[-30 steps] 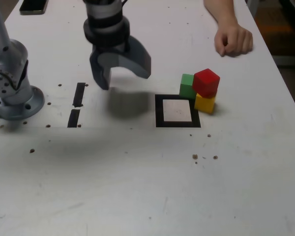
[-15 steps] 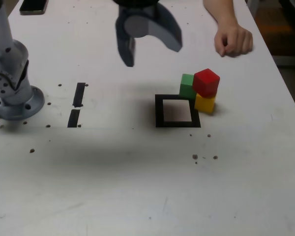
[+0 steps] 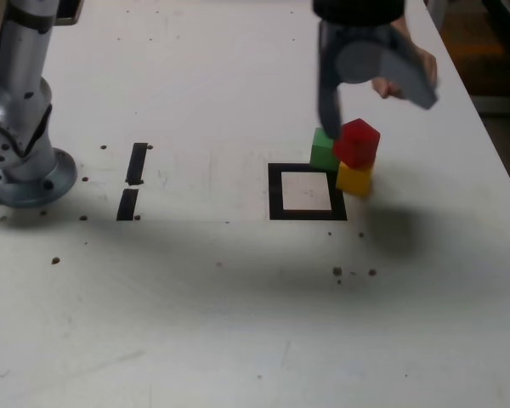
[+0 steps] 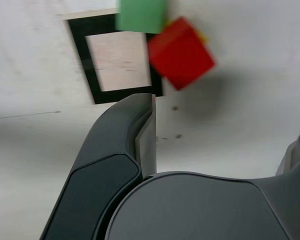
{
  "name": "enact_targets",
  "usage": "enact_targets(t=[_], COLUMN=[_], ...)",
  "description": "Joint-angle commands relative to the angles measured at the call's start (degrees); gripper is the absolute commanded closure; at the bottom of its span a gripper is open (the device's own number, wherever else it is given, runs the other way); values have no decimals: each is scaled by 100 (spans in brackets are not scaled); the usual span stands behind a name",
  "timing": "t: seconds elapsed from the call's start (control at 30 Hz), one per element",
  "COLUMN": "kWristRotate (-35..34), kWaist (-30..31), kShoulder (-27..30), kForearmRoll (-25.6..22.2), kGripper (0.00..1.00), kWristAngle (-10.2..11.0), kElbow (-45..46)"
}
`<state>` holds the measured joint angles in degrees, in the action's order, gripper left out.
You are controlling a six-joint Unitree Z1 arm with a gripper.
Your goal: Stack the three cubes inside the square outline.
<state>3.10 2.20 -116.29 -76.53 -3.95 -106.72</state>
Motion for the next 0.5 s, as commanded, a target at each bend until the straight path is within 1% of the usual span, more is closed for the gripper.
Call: enact_targets(t=[0.0, 0.33, 0.47], kWristRotate=[-3, -2, -3], kWaist=[-68, -431, -490], kShoulder=[-50, -92, -191], kForearmRoll=[2, 229, 299], kGripper=[3, 3, 3], kWristAngle=[-31, -102, -120], kElbow=[-24, 464, 498])
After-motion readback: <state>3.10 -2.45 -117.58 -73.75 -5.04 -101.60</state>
